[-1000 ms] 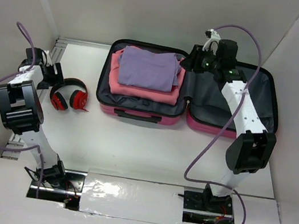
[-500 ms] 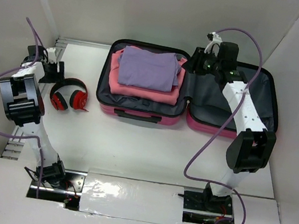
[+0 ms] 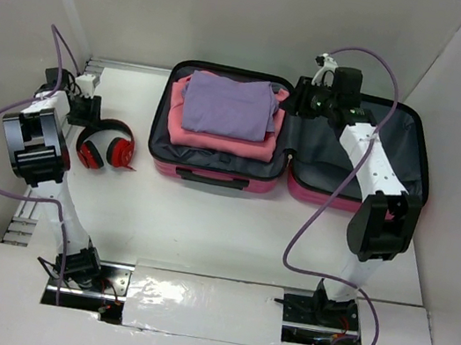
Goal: Pack the luggage
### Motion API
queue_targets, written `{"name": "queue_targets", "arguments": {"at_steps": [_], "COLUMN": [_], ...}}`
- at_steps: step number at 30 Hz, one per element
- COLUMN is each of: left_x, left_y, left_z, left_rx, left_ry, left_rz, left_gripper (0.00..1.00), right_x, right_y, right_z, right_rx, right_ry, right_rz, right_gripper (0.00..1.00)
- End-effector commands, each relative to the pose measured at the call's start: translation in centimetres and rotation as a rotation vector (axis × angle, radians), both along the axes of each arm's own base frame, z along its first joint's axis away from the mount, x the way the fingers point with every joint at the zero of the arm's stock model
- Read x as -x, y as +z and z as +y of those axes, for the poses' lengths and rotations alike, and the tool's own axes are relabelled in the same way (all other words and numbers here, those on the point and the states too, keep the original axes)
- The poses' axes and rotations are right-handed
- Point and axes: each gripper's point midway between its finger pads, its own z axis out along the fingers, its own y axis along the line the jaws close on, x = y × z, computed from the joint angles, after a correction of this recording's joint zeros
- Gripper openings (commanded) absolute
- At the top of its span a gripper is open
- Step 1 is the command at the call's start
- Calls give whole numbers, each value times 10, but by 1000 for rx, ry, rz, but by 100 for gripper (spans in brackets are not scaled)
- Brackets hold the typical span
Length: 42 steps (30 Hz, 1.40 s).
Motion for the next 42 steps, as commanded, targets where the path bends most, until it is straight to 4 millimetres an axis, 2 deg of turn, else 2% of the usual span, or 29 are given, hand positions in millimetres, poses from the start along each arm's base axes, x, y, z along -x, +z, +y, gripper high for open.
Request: {"name": "queue_targets", "arguments": {"at_steps": [1,5,6,8,9,12,13,15,16,17,20,22,25,26,28,29,30,31,32,33,35,36,37,38,39,40,41,42], "left_x": [2,7,8,4,7,5,5,5,5,4,2,-5,-6,-5,-4,-1,0,-2,0,5,7,13,16,13,15,15,15,15], "left_y": [-7,-15,-19,-16,-22,-27,-27,-29,-29,-24,-4,32,73,97,127,159,172,196,209,242,272,299,310,324,345,345,356,356], "left_z": [0,-2,-6,-8,-9,-12,-12,-12,-12,-11,-14,-12,-12,-10,-6,-4,-10,-9,-15,-27,-47,-58,-70,-92,-122,-123,-152,-168], "left_rx": [-6,-9,10,19,29,42,42,47,47,41,38,11,-27,-66,-120,-165,-179,-204,-216,-236,-263,-285,-285,-292,-296,-285,-281,-278], "left_ry": [-69,-91,-115,-135,-135,-154,-154,-154,-154,-155,-172,-177,-198,-191,-175,-166,-174,-167,-175,-200,-235,-244,-270,-316,-362,-355,-398,-424], "left_rz": [10,33,37,26,43,41,41,50,50,40,7,-53,-113,-152,-198,-253,-278,-331,-357,-426,-495,-558,-585,-635,-700,-700,-746,-760], "left_gripper": [58,58,58,58,51,42,30,21,15,3,2,0,0,0,0,0,0,0,0,0,0,0,0,0,0,0,0,0], "right_x": [-4,-7,-8,-9,-9,-12,-12,-13,-14,-14,-16,-16,-15,-12,-14,-11,-10,-13,-10,-8,-6,-5,-4,0,6,5,10,12], "right_y": [2,4,-2,-4,-1,-7,-7,-7,-7,-7,-8,-2,-1,-2,6,7,15,15,17,22,30,35,41,37,54,56,64,64], "right_z": [-9,-10,-10,-10,-10,-11,-11,-16,-17,-17,-20,-27,-32,-32,-38,-40,-46,-54,-56,-63,-80,-85,-95,-94,-103,-103,-105,-108], "right_rx": [15,19,21,29,29,35,35,35,40,40,44,38,30,24,15,19,5,1,-3,-18,-36,-54,-57,-66,-74,-75,-74,-61], "right_ry": [-23,-31,-31,-27,-27,-35,-35,-44,-54,-54,-76,-101,-116,-120,-144,-154,-173,-206,-219,-242,-287,-306,-325,-331,-365,-365,-375,-386], "right_rz": [-12,-12,-1,3,3,13,13,13,12,12,16,10,16,24,9,5,-2,5,4,9,5,4,-8,8,-44,-53,-73,-78], "right_gripper": [46,46,46,46,46,46,46,46,46,46,46,46,45,45,45,43,43,42,42,42,42,42,42,44,47,47,52,54]}}
